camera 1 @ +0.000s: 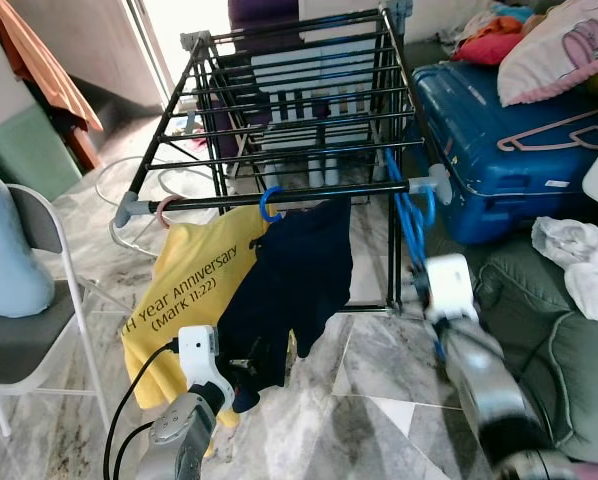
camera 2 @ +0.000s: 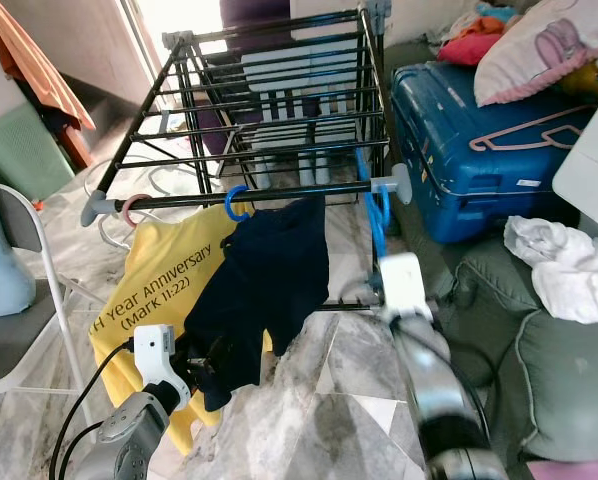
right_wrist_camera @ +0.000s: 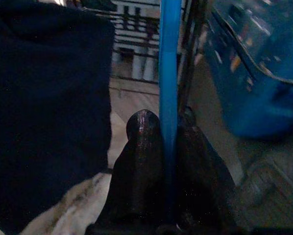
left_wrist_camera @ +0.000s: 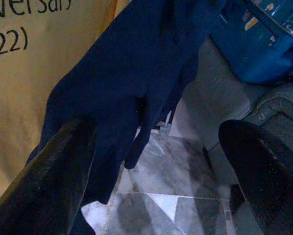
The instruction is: Hang hanger
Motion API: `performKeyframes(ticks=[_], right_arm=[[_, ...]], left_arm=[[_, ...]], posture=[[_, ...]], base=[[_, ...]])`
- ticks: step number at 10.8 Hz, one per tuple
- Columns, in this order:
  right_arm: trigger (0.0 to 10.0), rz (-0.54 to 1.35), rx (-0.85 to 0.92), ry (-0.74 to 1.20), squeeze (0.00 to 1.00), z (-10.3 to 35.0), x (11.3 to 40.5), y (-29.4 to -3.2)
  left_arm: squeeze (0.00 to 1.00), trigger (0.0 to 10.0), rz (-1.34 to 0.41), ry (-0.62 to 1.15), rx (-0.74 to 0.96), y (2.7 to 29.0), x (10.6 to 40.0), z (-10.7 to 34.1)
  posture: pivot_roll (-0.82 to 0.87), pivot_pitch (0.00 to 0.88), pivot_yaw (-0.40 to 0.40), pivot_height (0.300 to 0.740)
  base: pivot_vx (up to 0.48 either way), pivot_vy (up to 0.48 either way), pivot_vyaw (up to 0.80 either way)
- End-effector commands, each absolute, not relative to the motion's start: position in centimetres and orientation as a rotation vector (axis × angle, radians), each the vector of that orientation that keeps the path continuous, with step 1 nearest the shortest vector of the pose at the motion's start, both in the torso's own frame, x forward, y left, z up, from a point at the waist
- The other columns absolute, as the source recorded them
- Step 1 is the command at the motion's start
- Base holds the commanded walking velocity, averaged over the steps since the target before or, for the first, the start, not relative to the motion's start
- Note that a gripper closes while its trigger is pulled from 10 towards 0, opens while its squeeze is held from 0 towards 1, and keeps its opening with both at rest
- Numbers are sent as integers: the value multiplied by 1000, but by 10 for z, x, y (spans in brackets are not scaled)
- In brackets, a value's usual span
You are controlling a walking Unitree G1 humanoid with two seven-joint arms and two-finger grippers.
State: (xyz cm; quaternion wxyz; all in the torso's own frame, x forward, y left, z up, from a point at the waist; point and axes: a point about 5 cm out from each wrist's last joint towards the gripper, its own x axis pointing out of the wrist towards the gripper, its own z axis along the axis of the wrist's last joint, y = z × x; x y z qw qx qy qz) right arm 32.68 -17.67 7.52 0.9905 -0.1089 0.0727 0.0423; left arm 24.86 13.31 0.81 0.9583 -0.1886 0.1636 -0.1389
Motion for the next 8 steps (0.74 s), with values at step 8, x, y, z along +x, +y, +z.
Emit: performKeyframes(ticks=[8], right_arm=[[10000,130,-115,327,0,85,363,-140]], left_arm=[[0,10000,-266,344,-358,137,242,7]], posture=[[-76,0,134,740]], base=[[0,0,0]])
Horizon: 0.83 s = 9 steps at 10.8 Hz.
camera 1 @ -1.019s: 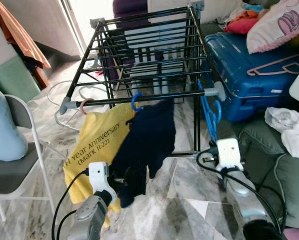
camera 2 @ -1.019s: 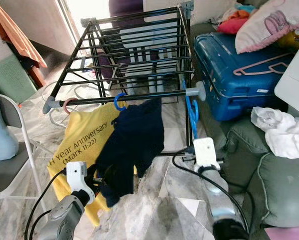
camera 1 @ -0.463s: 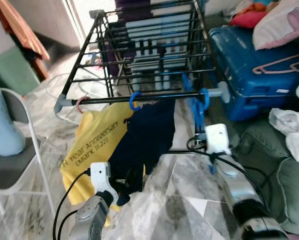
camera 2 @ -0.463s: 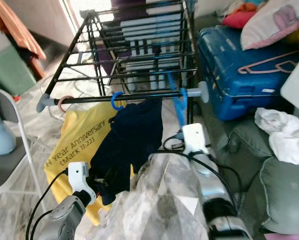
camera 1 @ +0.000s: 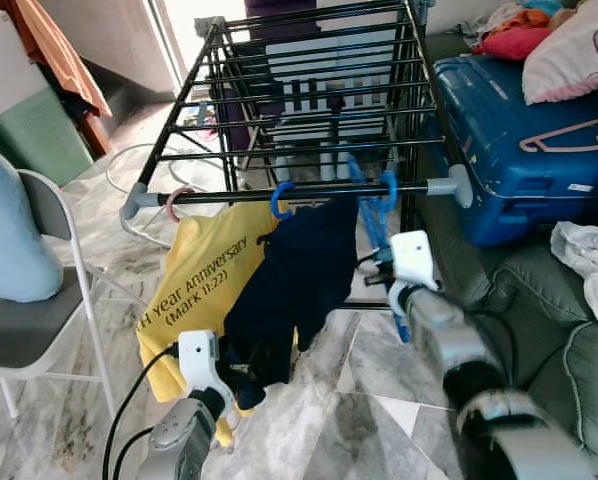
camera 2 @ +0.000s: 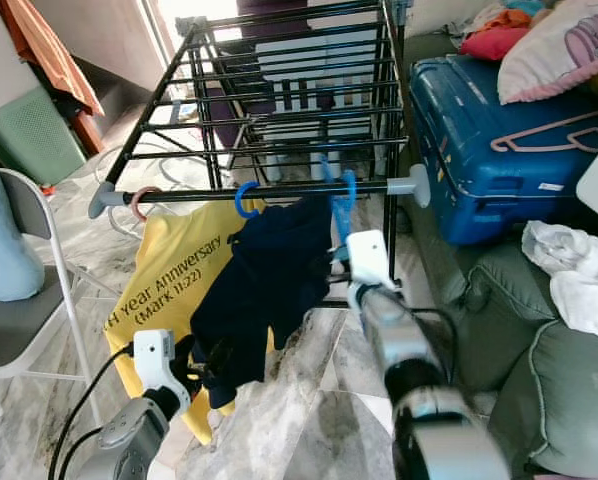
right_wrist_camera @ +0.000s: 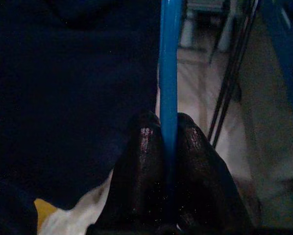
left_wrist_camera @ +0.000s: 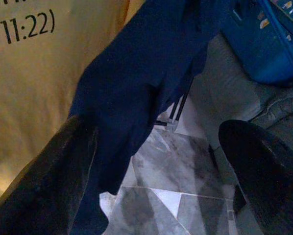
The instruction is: Hang hanger
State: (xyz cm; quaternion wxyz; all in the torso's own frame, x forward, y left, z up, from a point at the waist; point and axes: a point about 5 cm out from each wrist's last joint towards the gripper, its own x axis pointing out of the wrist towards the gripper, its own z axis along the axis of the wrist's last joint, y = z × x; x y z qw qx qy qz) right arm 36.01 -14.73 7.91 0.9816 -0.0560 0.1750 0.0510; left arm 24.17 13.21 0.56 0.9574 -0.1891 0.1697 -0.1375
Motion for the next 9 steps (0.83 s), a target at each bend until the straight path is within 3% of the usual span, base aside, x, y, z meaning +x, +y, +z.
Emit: performKeyframes(ticks=[1,3,7,8,9], right_arm=[[10000,66,-83,369,0,85,366,-146],[10000,-15,-59,428,0,80,366,-161],[10000,11,-73,534,0,56,352,-159],[10000,26,-37,538,1000,52,349,-156],[10000,25,-47,536,1000,51,348,-157]], left_arm=[[0,10000,-270,350,-357,136,241,7],[0,10000,-272,356,-354,136,240,7],[0,10000,-239,368,-355,143,237,5],[0,10000,-236,369,-356,144,237,5],[0,10000,-236,371,-354,144,237,5]], posture=[[-73,0,134,740],[-66,0,129,740],[-49,0,121,740],[-47,0,120,740],[-49,0,122,740]], base=[[0,0,0],[0,0,0],[0,0,0],[0,0,0],[0,0,0]])
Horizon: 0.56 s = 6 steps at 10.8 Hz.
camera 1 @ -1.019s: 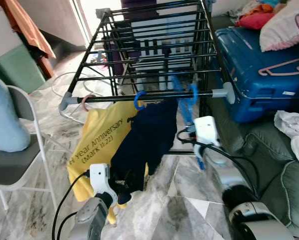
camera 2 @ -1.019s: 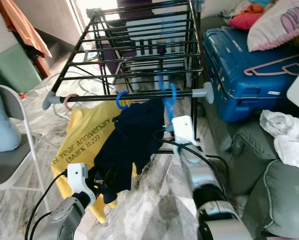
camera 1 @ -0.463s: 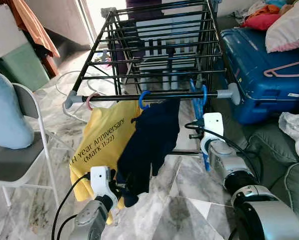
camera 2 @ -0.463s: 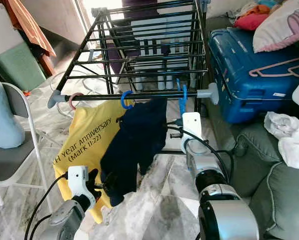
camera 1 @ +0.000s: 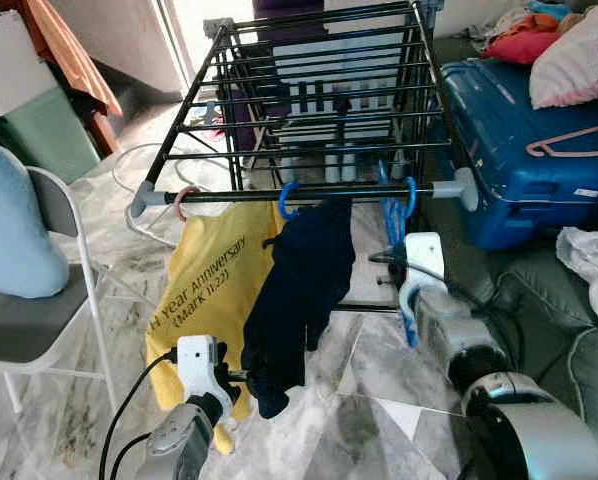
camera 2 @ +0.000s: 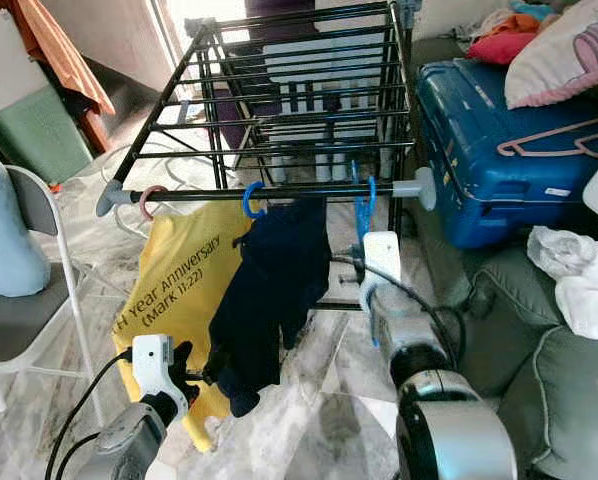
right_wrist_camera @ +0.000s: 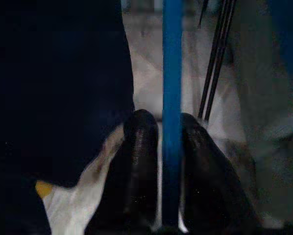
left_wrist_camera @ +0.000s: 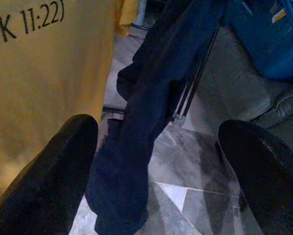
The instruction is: Hang hanger
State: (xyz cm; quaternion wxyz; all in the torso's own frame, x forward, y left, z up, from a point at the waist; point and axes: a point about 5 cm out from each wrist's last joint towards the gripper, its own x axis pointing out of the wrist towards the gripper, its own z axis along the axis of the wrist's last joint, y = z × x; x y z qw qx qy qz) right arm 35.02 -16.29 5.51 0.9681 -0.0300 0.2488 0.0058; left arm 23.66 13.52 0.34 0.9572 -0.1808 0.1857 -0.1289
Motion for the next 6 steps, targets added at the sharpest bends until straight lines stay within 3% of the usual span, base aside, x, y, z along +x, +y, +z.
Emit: performKeyframes(ticks=[1,6], right_arm=[[10000,26,-48,526,1000,50,347,-158],[10000,-1,-105,399,1000,50,340,-172]], left_arm=[[0,10000,-236,372,-353,144,237,5],[0,10000,-238,369,-338,149,239,8]], posture=[[-49,0,124,740],[-52,0,143,740]], base=[[0,0,0],[0,0,0]])
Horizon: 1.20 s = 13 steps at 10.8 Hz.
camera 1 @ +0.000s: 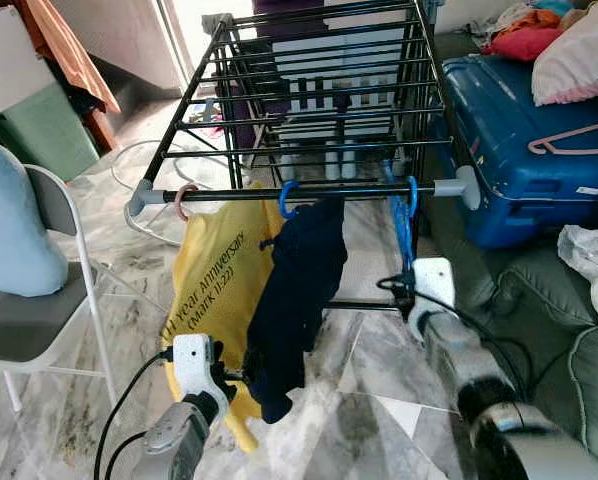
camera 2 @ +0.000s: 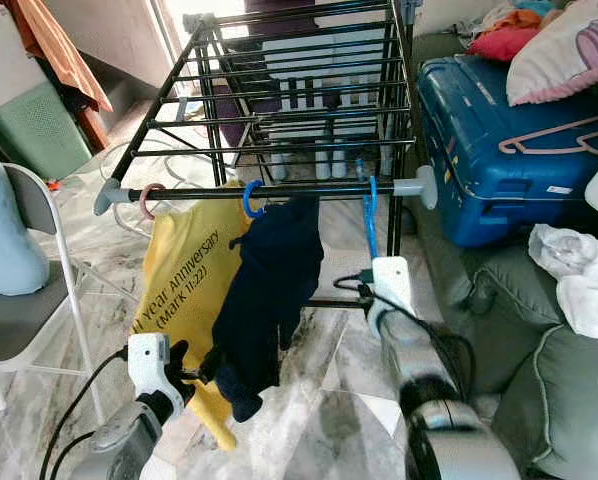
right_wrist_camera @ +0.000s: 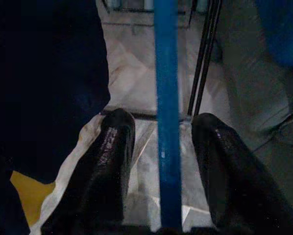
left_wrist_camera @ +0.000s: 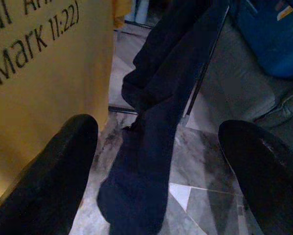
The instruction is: Hang hanger
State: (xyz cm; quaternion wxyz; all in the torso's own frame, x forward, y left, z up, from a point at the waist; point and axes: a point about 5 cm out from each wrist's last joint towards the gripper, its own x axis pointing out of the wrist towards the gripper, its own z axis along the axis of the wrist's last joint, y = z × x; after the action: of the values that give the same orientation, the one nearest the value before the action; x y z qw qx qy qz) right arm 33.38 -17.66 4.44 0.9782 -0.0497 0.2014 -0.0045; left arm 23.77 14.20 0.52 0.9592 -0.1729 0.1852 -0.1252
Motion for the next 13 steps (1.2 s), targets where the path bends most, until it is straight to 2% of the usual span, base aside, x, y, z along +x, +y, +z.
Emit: performKeyframes(ticks=[1,4,5,10,13], right_arm=[[10000,9,-107,368,1000,50,336,-173],[10000,15,-116,254,1000,51,320,-182],[10000,11,-109,197,1000,50,302,-188],[10000,11,-65,169,1000,41,258,-189],[10000,33,-59,177,1000,45,254,-189]], left_arm=[[0,10000,-235,368,-337,149,238,8],[0,10000,-217,382,-308,153,235,6],[0,10000,-188,380,-299,158,234,5],[0,10000,-115,390,-262,173,221,0],[0,10000,-104,404,-254,169,222,-1]], posture=[[-55,0,146,740],[-61,0,148,740],[-73,0,150,740],[-94,0,142,740],[-97,0,137,740]], base=[[0,0,0],[0,0,0],[0,0,0],[0,0,0],[0,0,0]])
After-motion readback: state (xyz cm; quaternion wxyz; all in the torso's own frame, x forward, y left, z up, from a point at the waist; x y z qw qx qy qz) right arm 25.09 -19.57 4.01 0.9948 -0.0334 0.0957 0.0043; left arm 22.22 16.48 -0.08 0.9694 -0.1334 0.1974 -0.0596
